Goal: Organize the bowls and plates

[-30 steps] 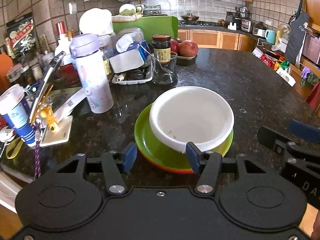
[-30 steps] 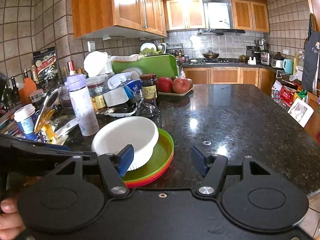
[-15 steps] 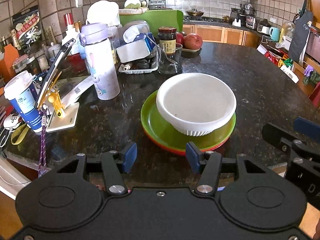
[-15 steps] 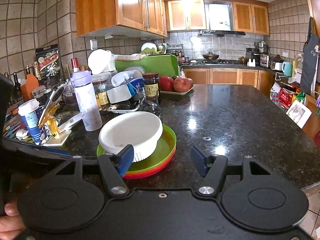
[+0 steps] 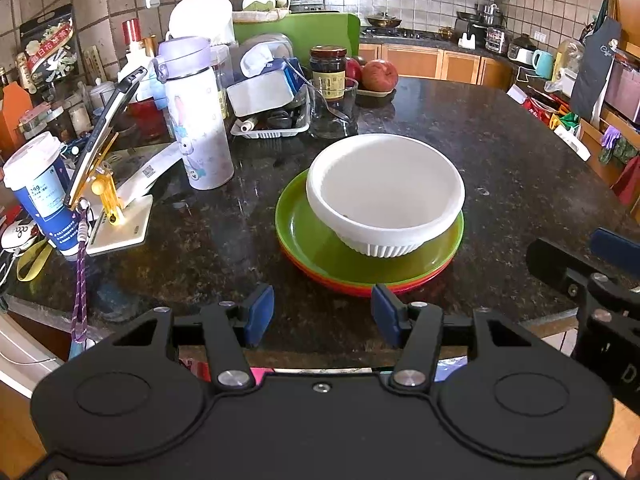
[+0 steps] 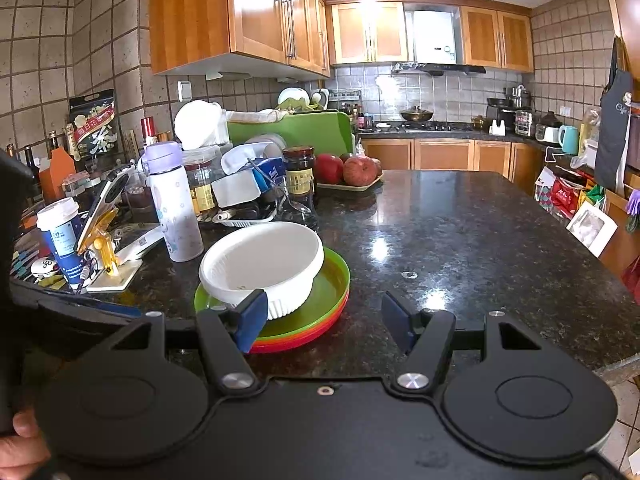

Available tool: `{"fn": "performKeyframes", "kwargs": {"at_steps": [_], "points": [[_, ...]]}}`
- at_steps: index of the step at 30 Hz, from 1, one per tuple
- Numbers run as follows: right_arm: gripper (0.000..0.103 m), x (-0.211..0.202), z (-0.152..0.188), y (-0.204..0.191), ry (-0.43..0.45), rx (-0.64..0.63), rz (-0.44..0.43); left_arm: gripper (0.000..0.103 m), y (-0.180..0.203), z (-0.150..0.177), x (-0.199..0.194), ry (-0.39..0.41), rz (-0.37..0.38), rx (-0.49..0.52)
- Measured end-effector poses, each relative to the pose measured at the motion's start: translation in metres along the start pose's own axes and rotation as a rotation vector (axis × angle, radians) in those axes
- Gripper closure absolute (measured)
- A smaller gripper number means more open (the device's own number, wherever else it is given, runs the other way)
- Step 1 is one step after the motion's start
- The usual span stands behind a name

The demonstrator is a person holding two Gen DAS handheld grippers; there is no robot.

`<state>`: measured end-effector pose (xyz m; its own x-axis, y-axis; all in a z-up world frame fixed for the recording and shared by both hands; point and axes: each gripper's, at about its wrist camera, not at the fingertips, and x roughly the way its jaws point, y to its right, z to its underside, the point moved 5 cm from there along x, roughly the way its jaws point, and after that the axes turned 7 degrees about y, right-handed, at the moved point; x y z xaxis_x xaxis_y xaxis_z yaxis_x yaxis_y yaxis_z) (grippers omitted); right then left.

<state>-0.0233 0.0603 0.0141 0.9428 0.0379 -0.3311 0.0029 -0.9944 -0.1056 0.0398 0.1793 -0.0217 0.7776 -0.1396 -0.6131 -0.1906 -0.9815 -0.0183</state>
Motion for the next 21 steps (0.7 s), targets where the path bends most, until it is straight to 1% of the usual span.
{"fn": "performKeyframes", "kwargs": {"at_steps": [21], "points": [[0.037,-0.0014,0.0011,0.0005,0.002,0.000,-0.003,0.043,0.0017,-0.0001,0.0011,-0.003,-0.005,0.000]]}}
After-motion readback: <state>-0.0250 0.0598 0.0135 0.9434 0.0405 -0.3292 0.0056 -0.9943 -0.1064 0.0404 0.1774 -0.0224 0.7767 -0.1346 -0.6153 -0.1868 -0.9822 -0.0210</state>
